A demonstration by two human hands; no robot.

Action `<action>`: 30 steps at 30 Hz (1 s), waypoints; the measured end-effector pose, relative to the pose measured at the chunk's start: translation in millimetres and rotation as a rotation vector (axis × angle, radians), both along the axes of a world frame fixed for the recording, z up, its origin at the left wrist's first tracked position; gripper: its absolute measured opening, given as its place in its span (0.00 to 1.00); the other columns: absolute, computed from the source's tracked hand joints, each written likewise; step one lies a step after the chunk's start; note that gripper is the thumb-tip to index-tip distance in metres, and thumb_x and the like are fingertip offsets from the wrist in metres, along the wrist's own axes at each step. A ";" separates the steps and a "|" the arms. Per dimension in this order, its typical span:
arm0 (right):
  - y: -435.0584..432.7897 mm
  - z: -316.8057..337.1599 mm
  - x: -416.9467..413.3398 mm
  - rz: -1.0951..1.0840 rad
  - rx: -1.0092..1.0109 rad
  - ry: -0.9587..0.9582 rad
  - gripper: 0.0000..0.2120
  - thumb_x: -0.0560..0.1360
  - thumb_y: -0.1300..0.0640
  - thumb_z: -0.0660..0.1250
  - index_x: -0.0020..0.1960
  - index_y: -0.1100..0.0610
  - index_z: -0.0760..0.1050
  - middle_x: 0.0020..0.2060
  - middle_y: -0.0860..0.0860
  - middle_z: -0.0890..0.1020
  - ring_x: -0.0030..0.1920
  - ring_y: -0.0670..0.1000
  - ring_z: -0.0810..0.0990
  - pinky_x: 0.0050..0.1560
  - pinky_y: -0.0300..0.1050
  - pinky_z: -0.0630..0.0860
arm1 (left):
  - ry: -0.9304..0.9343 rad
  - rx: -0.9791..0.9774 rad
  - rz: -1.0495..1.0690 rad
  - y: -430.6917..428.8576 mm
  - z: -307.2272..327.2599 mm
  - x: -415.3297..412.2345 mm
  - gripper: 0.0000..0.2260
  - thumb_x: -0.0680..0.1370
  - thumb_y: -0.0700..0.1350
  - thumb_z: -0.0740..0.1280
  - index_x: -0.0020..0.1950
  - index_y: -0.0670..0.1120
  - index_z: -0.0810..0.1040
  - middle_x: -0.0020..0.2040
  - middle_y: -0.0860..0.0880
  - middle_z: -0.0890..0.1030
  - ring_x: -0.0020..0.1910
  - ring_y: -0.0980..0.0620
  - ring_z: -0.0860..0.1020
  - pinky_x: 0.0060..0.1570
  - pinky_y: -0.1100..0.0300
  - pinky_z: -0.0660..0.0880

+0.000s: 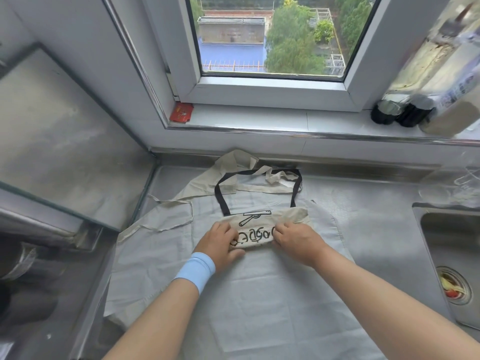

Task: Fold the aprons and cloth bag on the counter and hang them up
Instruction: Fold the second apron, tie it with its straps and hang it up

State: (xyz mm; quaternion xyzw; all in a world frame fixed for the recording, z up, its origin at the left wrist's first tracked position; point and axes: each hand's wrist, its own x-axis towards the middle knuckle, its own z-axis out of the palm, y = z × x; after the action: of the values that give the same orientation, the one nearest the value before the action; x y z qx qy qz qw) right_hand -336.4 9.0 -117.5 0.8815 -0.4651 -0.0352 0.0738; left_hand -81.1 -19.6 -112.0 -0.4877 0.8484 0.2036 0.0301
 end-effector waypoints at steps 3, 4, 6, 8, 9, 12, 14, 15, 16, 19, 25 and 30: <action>-1.7 -3.4 -0.5 -0.179 0.061 -0.053 0.09 0.67 0.55 0.77 0.36 0.56 0.78 0.32 0.53 0.78 0.29 0.55 0.79 0.21 0.43 0.68 | 0.044 -0.020 0.064 -1.3 0.0 2.0 0.13 0.78 0.54 0.65 0.55 0.47 0.79 0.56 0.48 0.75 0.56 0.46 0.70 0.56 0.53 0.71; -3.9 -0.3 0.4 -0.235 0.085 -0.048 0.10 0.70 0.53 0.75 0.37 0.57 0.78 0.32 0.54 0.79 0.31 0.57 0.80 0.22 0.45 0.70 | 0.045 -0.023 0.094 -1.6 0.1 0.4 0.13 0.79 0.53 0.64 0.55 0.47 0.80 0.55 0.47 0.75 0.55 0.46 0.71 0.55 0.52 0.72; -7.5 6.3 3.4 -0.325 0.130 0.004 0.13 0.77 0.48 0.68 0.44 0.57 0.78 0.39 0.54 0.80 0.40 0.60 0.82 0.26 0.47 0.69 | 0.018 -0.006 0.167 -3.8 2.0 -3.6 0.13 0.80 0.54 0.62 0.55 0.48 0.81 0.54 0.48 0.75 0.54 0.46 0.72 0.55 0.52 0.72; -12.3 4.9 3.2 -0.399 0.198 0.002 0.18 0.82 0.44 0.56 0.52 0.58 0.76 0.48 0.54 0.80 0.50 0.63 0.80 0.30 0.48 0.66 | -0.046 0.007 0.245 -9.7 5.4 -7.7 0.14 0.81 0.55 0.60 0.55 0.50 0.81 0.54 0.49 0.76 0.55 0.47 0.74 0.54 0.54 0.72; -15.1 3.9 1.8 -0.408 0.212 0.000 0.20 0.82 0.43 0.54 0.53 0.58 0.76 0.49 0.55 0.78 0.50 0.63 0.79 0.30 0.48 0.66 | -0.057 0.026 0.295 -13.7 7.3 -9.7 0.14 0.80 0.56 0.60 0.54 0.50 0.80 0.54 0.49 0.78 0.54 0.46 0.75 0.52 0.54 0.72; -22.8 5.7 -1.0 -0.404 0.147 0.020 0.15 0.75 0.45 0.68 0.45 0.58 0.76 0.41 0.56 0.76 0.35 0.58 0.78 0.25 0.45 0.65 | -0.096 0.002 0.361 -22.2 10.5 -17.1 0.09 0.78 0.55 0.64 0.51 0.50 0.76 0.50 0.49 0.81 0.52 0.45 0.77 0.48 0.54 0.70; -24.0 4.7 -1.6 -0.356 0.014 -0.014 0.12 0.69 0.53 0.74 0.45 0.57 0.73 0.40 0.56 0.75 0.33 0.58 0.75 0.27 0.48 0.66 | -0.184 -0.183 0.284 -23.3 12.7 -28.3 0.07 0.72 0.47 0.71 0.47 0.50 0.77 0.45 0.48 0.79 0.46 0.45 0.76 0.44 0.53 0.70; -25.3 2.3 -0.7 -0.293 -0.038 -0.018 0.10 0.69 0.58 0.72 0.47 0.57 0.73 0.41 0.56 0.75 0.36 0.58 0.74 0.32 0.50 0.68 | -0.202 -0.252 0.229 -20.7 13.4 -36.7 0.07 0.68 0.41 0.71 0.43 0.50 0.77 0.42 0.48 0.77 0.42 0.45 0.76 0.40 0.53 0.70; -25.9 2.3 1.3 -0.227 -0.077 -0.018 0.10 0.69 0.61 0.68 0.49 0.56 0.72 0.44 0.56 0.75 0.38 0.58 0.73 0.35 0.52 0.68 | -0.191 -0.333 0.130 -18.7 11.2 -46.5 0.08 0.66 0.38 0.68 0.39 0.50 0.77 0.38 0.48 0.76 0.38 0.45 0.75 0.38 0.54 0.68; -22.3 1.3 9.0 -0.152 -0.104 -0.086 0.08 0.69 0.65 0.61 0.47 0.56 0.70 0.43 0.56 0.75 0.37 0.57 0.74 0.30 0.49 0.64 | -0.168 -0.467 -0.073 -9.4 3.6 -65.3 0.09 0.66 0.38 0.58 0.34 0.50 0.75 0.33 0.49 0.73 0.33 0.47 0.73 0.37 0.56 0.61; -12.0 -9.1 1.4 -0.107 0.038 -0.223 0.07 0.68 0.62 0.69 0.43 0.56 0.72 0.40 0.52 0.73 0.37 0.53 0.76 0.21 0.45 0.64 | 0.002 -0.490 -0.068 -4.1 -17.5 -57.1 0.07 0.67 0.39 0.60 0.35 0.47 0.76 0.36 0.49 0.75 0.35 0.46 0.75 0.30 0.57 0.70; -6.3 -11.7 -15.3 -0.181 0.059 -0.265 0.13 0.74 0.47 0.60 0.48 0.55 0.75 0.44 0.52 0.77 0.44 0.54 0.75 0.43 0.49 0.74 | 0.117 -0.413 -0.059 0.9 -20.4 -33.2 0.08 0.71 0.48 0.65 0.46 0.47 0.79 0.45 0.49 0.77 0.44 0.47 0.75 0.35 0.55 0.75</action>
State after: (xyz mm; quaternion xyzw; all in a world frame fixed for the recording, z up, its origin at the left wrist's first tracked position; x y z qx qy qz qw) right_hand -351.6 2.6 -129.2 0.8346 -0.5471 0.0614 -0.0176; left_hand -114.4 -18.7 -132.4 -0.4457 0.8864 0.0523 -0.1138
